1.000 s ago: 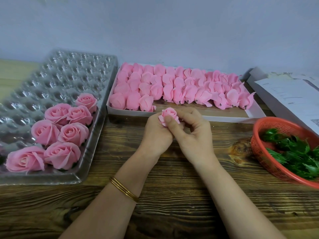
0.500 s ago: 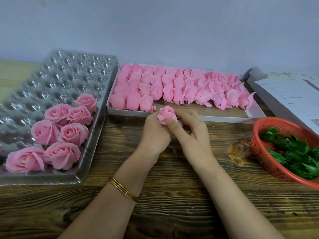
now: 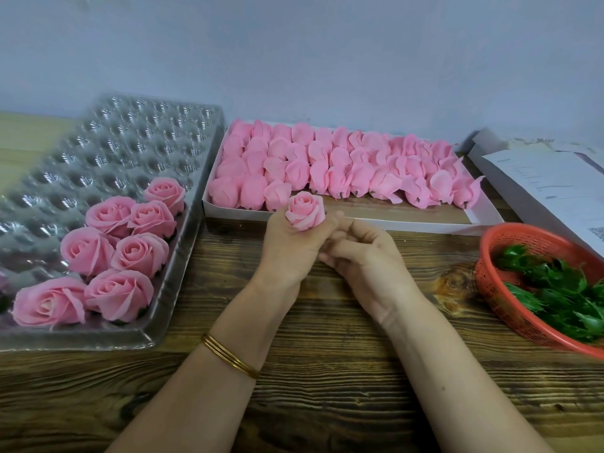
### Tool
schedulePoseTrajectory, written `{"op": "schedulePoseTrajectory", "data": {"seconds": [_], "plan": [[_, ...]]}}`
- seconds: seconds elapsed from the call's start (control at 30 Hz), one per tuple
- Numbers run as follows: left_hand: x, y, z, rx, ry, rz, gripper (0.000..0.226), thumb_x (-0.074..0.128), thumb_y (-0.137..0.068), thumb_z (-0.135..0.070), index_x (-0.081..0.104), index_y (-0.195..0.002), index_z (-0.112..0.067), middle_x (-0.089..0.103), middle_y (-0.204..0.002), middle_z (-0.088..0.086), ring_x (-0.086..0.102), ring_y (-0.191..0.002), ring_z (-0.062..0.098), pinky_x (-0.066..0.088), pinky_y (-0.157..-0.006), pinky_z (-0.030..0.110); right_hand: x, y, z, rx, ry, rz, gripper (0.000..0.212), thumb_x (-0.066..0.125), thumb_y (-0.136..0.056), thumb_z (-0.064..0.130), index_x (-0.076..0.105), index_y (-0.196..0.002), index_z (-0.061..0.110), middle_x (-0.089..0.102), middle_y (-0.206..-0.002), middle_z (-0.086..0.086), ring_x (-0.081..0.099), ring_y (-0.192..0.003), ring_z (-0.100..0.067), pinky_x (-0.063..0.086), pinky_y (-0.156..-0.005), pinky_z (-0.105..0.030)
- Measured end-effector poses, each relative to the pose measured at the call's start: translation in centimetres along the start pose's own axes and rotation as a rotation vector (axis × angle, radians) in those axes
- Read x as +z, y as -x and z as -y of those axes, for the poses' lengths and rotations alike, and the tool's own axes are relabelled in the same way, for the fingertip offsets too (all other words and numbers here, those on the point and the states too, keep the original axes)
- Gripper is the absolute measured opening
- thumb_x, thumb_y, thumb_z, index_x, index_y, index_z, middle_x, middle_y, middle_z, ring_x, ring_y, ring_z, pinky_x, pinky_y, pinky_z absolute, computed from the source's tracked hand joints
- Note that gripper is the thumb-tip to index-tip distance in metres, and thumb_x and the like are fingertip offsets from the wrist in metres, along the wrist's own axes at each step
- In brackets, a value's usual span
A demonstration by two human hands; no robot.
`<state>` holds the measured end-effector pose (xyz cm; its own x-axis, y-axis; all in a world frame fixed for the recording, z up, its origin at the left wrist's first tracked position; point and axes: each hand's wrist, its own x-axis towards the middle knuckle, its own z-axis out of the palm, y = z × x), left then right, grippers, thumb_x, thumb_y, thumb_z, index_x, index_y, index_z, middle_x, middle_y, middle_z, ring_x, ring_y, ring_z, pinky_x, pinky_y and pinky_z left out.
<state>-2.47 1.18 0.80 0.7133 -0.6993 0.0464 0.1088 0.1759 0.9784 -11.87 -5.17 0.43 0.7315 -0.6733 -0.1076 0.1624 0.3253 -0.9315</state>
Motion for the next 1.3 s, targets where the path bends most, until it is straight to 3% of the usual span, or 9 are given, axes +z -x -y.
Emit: {"op": "schedulePoseTrajectory", "data": {"seconds": [0.13,0.27,0.37,0.5,0.6,0.73,1.1,1.23,1.3], "plan": [[0.1,0.1,-0.2,-0.037,0.025,0.016,0.010,0.073,-0.084,-0.003,0.065,-0.080,-0.006,0.067,-0.065,0.002,0.066,-0.062,0.014,0.057,-0.060,0.028,0.7,0.1,-0.2,0.012,-0.069,0.086,0.056,0.067,-0.070,-0.008,0.058,-0.126,-0.009,0.073,-0.092,-0.012,0.070,-0.092,-0.019,0.057,-0.082,-0.027],[0.0,0.1,-0.3,-0.080,0.058,0.019,0.007,0.073,-0.086,-0.007,0.066,-0.084,-0.005,0.067,-0.061,0.003,0.066,-0.056,0.014,0.055,-0.055,0.027,1.2,0.2,-0.5,0.012,-0.103,0.071,0.050,0.057,-0.081,-0.018,0.055,-0.130,-0.009,0.072,-0.090,-0.011,0.070,-0.090,-0.018,0.057,-0.081,-0.026],[0.0,0.0,-0.3,-0.095,0.063,0.007,0.008,0.073,-0.086,-0.008,0.067,-0.087,-0.004,0.066,-0.063,0.003,0.065,-0.058,0.014,0.053,-0.055,0.026,1.4,0.1,-0.6,0.006,-0.137,0.074,0.056,0.063,-0.076,-0.007,0.054,-0.131,-0.009,0.071,-0.093,-0.013,0.070,-0.091,-0.018,0.058,-0.084,-0.028],[0.0,0.1,-0.4,-0.103,0.059,0.051,0.008,0.071,-0.087,-0.007,0.065,-0.083,-0.009,0.066,-0.068,-0.001,0.067,-0.069,0.014,0.055,-0.064,0.028,1.5,0.1,-0.6,0.002,-0.143,0.079,0.047,0.064,-0.071,0.001,0.063,-0.118,-0.004,0.073,-0.097,-0.012,0.071,-0.094,-0.018,0.057,-0.088,-0.029],[0.0,0.2,-0.5,-0.105,0.058,0.074,0.007,0.069,-0.088,-0.005,0.064,-0.084,-0.007,0.064,-0.070,0.000,0.065,-0.072,0.013,0.055,-0.067,0.027,1.4,0.1,-0.9,0.001,-0.143,0.071,0.030,0.060,-0.081,-0.008,0.065,-0.110,0.001,0.074,-0.094,-0.010,0.071,-0.093,-0.017,0.057,-0.089,-0.029],[0.1,0.3,-0.4,-0.077,0.040,0.087,0.006,0.067,-0.088,0.000,0.061,-0.089,0.000,0.060,-0.070,0.004,0.061,-0.067,0.012,0.054,-0.065,0.025,1.5,0.0,-0.8,-0.013,-0.125,0.058,0.030,0.062,-0.077,-0.005,0.066,-0.106,0.000,0.075,-0.094,-0.009,0.071,-0.093,-0.016,0.057,-0.088,-0.029],[-0.3,0.1,-0.3,-0.049,-0.071,0.099,0.007,0.070,-0.084,0.001,0.063,-0.086,0.002,0.065,-0.065,0.002,0.066,-0.063,0.012,0.054,-0.056,0.024,1.1,0.1,-0.7,-0.012,-0.061,0.083,0.029,0.052,-0.086,-0.019,0.069,-0.097,0.003,0.073,-0.094,-0.012,0.071,-0.092,-0.019,0.057,-0.082,-0.028],[-0.4,0.1,-0.6,-0.037,-0.126,0.086,0.015,0.073,-0.080,0.002,0.062,-0.090,0.002,0.065,-0.077,0.009,0.065,-0.069,0.012,0.055,-0.059,0.023,1.1,0.1,-0.5,-0.023,-0.046,0.080,0.030,0.052,-0.085,-0.022,0.069,-0.092,0.002,0.074,-0.090,-0.011,0.071,-0.089,-0.018,0.058,-0.080,-0.027],[-0.5,0.0,-0.9,-0.026,-0.138,0.080,0.028,0.076,-0.077,0.004,0.062,-0.098,-0.008,0.063,-0.084,0.003,0.063,-0.069,0.001,0.052,-0.059,0.017,1.2,0.2,-0.5,-0.028,-0.042,0.084,0.030,0.052,-0.084,-0.021,0.069,-0.089,0.003,0.074,-0.086,-0.009,0.071,-0.086,-0.017,0.058,-0.080,-0.026]]}}
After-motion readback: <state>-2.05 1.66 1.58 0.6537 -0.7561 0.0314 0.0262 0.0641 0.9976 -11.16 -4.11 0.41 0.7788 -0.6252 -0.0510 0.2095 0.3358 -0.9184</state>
